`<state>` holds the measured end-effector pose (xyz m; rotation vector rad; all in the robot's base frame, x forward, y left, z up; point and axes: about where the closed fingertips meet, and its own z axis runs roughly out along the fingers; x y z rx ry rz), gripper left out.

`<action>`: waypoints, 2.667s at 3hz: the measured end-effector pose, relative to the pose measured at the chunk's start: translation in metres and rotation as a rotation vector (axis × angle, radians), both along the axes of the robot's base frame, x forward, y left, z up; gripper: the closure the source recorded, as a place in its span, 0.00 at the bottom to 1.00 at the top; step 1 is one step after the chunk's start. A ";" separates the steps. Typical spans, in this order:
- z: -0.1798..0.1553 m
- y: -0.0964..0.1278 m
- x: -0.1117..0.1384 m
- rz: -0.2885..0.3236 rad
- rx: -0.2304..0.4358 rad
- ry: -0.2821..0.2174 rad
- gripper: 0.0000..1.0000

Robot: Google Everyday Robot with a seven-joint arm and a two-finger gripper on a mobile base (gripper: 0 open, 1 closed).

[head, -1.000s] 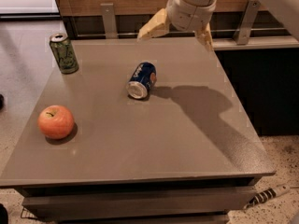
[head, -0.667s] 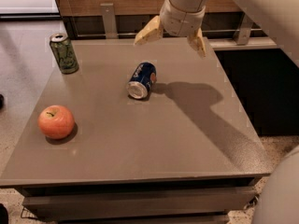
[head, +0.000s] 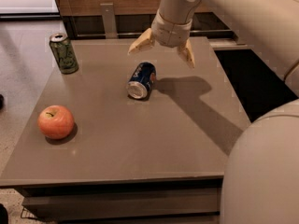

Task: Place pepsi can upright

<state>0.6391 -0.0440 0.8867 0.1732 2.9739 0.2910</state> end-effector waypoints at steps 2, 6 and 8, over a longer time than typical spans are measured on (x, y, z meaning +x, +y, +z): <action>-0.022 0.030 0.008 0.024 -0.037 0.069 0.00; -0.042 0.052 -0.011 -0.050 -0.057 0.113 0.00; -0.053 0.055 -0.011 -0.099 -0.047 0.120 0.16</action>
Offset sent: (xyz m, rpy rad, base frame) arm 0.0125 0.0525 -0.0333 -0.0553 0.1195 0.0606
